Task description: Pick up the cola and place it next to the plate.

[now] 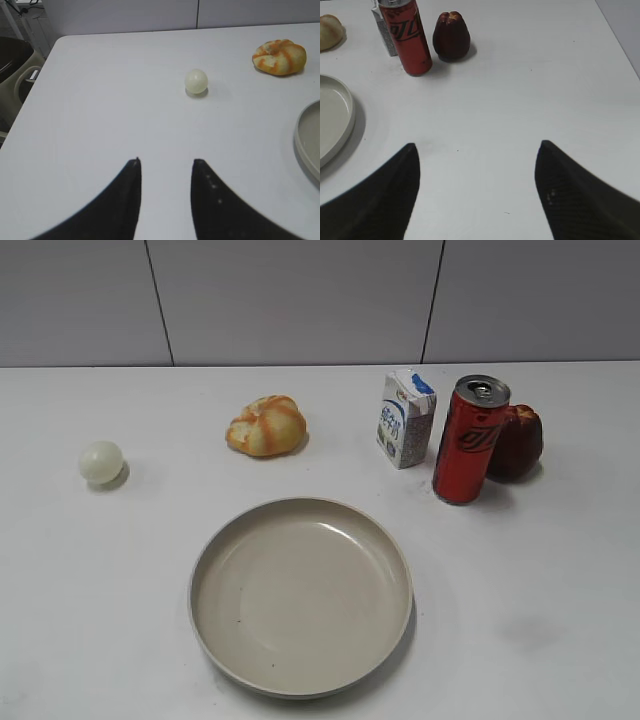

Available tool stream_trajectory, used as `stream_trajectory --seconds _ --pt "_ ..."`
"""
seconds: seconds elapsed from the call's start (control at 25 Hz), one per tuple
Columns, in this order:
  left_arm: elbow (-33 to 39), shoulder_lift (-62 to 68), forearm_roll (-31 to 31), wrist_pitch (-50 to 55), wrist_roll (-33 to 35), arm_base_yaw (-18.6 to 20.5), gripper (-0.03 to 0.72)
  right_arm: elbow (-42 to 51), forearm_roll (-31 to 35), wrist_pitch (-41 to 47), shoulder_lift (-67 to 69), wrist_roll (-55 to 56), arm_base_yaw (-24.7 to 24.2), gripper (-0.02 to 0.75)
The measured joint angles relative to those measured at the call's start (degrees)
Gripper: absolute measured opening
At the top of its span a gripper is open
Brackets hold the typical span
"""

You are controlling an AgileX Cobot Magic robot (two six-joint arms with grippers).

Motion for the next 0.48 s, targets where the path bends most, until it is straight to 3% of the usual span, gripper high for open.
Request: stream_trajectory --seconds 0.48 --pt "0.0 0.0 0.0 0.0 0.0 0.0 0.265 -0.1 -1.0 -0.4 0.0 0.0 0.0 0.574"
